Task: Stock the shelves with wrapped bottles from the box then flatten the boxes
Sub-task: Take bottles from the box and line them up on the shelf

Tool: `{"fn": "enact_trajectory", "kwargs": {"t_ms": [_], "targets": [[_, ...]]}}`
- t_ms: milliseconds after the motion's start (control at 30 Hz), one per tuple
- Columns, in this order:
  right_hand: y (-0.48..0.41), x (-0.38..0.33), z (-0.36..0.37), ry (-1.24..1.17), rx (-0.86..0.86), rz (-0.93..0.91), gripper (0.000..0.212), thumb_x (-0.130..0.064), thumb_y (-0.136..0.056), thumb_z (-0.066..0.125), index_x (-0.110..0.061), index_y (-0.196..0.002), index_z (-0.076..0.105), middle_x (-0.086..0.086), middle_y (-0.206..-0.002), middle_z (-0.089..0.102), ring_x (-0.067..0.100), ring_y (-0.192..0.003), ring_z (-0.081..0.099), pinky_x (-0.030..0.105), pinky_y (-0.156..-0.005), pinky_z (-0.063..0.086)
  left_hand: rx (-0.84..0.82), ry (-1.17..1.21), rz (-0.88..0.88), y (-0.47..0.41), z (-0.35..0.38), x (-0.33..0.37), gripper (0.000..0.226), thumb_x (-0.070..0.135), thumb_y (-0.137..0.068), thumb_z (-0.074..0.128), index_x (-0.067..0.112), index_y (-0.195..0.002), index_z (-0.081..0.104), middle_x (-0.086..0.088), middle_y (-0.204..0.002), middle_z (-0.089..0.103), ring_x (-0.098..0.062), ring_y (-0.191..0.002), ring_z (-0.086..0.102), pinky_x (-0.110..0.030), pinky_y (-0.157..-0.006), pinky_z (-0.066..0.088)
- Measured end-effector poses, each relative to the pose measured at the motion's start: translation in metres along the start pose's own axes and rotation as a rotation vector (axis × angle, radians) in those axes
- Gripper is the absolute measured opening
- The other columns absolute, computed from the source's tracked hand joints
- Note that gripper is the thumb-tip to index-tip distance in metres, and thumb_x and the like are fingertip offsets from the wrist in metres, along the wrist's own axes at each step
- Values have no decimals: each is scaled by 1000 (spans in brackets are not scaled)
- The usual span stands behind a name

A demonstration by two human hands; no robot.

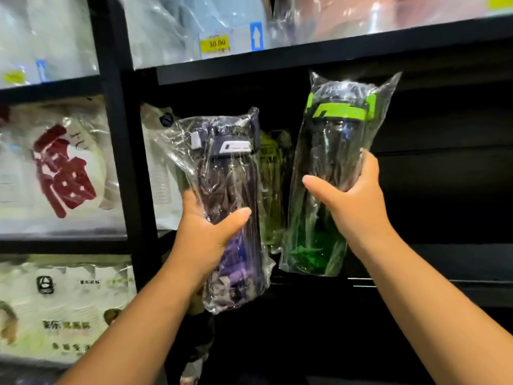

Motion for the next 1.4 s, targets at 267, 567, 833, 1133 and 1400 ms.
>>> {"fn": "enact_trajectory", "kwargs": {"t_ms": [267,567,833,1133,1400], "targets": [[-25,60,20,299,57,74,105,-50,-75,80,-24,-152,14,3,-148,39,20,-127,47,29,-91,40,25,-34,32,-13,5,-17,144,72,-42,84,21,-157,15,-6,-161,31,-23,-145,35,-49,-119,29],[-40,85,32,450,118,135,105,-58,-76,75,-19,-153,15,12,-133,50,27,-112,57,33,-82,50,0,-2,52,-21,8,-29,141,72,-39,82,28,-156,17,-4,-161,31,-22,-145,35,-48,-119,30],[-31,88,29,409,106,142,102,-69,-79,64,-17,-152,16,14,-144,41,31,-132,43,48,-104,43,-33,-4,20,-18,16,-22,144,79,-35,83,33,-155,18,-4,-160,33,-24,-144,38,-50,-117,33],[39,37,30,-255,-154,19,72,-69,-65,62,-60,-128,29,-16,-141,39,4,-126,50,31,-101,45,-130,229,-28,-7,77,3,126,55,-45,96,28,-149,31,-4,-146,53,-25,-129,56,-50,-106,46],[40,33,-32,-113,-111,6,97,-57,-61,78,-37,-146,33,-28,-126,59,-5,-115,59,27,-98,49,-419,514,-112,8,170,24,75,59,-77,72,24,-140,48,-1,-134,64,-19,-125,60,-41,-106,46]]}}
Point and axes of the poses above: each hand's wrist, its own y-axis away from the middle knuckle, its own z-axis out of the palm, x = y × z, the point moved 8 cm from there along -y, towards the middle knuckle
